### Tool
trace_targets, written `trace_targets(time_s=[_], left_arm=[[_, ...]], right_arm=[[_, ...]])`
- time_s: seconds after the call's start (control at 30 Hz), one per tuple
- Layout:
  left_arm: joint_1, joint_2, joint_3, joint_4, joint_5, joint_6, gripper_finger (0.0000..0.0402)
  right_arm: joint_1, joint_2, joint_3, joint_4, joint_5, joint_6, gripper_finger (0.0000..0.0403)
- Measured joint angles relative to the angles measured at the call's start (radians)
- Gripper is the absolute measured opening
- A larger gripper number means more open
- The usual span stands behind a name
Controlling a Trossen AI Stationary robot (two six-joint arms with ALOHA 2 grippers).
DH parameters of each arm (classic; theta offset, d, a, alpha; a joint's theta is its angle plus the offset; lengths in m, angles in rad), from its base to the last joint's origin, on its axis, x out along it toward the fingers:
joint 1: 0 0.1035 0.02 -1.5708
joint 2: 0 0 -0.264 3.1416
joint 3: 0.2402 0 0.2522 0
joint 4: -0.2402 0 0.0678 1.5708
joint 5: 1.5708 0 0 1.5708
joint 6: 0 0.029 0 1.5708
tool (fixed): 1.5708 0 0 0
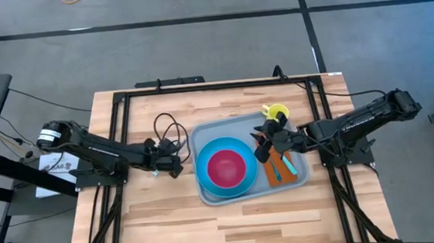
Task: Set up tray
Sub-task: Put the green knife on the brown napkin to the left of the green spoon
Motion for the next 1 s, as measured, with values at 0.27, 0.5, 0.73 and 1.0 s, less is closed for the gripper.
trace_targets(time_s=[0.27,0.5,0.73,1.0], left_arm=[[-0.101,0.0,0.273,-0.138,-0.218,-0.008,0.0003],[-0.207,-0.002,0.38,0.245,-0.406,0.389,0.0002],[-0.205,-0.001,0.361,0.705,-0.062,0.717,0.0001],[-0.205,-0.002,0.361,1.01,0.424,0.934,0.0008]], right_arm=[[0.016,0.01,0.0,0.103,-0.002,-0.012,0.0113],[0.05,0.042,-0.002,0.307,-0.007,-0.206,0.0113],[0.083,0.025,0.0,0.663,-0.263,-0.498,0.0113],[0.096,0.02,-0.001,0.859,-0.644,-0.747,0.0113]])
